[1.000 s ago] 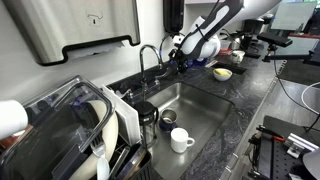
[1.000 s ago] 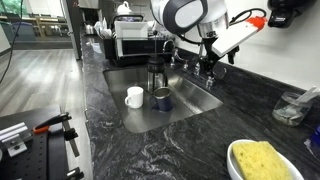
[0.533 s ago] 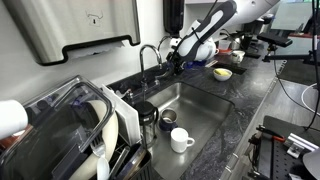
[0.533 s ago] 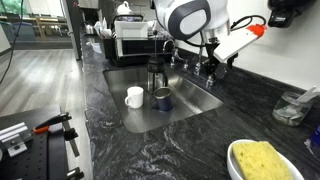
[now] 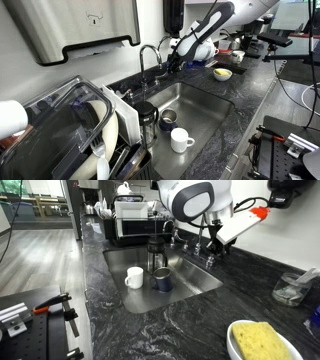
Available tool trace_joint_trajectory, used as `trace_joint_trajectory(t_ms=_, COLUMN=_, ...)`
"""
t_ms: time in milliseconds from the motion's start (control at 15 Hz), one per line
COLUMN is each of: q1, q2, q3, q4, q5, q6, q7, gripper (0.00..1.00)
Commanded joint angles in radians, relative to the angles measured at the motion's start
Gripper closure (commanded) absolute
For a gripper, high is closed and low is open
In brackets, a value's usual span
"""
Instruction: Turn on the faucet of the sink.
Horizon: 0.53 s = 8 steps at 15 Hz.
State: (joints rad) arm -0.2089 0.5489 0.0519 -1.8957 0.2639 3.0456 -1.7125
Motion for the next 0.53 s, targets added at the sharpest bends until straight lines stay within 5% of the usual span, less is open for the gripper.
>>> trace_joint_trajectory(t_ms=0, q1=-0.019, q2=-0.001, q3=0.02, q4=0.017, q5=0.007, q6=-0.037, q7=-0.001, gripper=0.95)
trace_joint_trajectory(t_ms=467, q1=-0.008, q2=-0.035, q3=0.004, q4=-0.004, q5=0.004, q6=-0.101, q7=0.027, gripper=0.94)
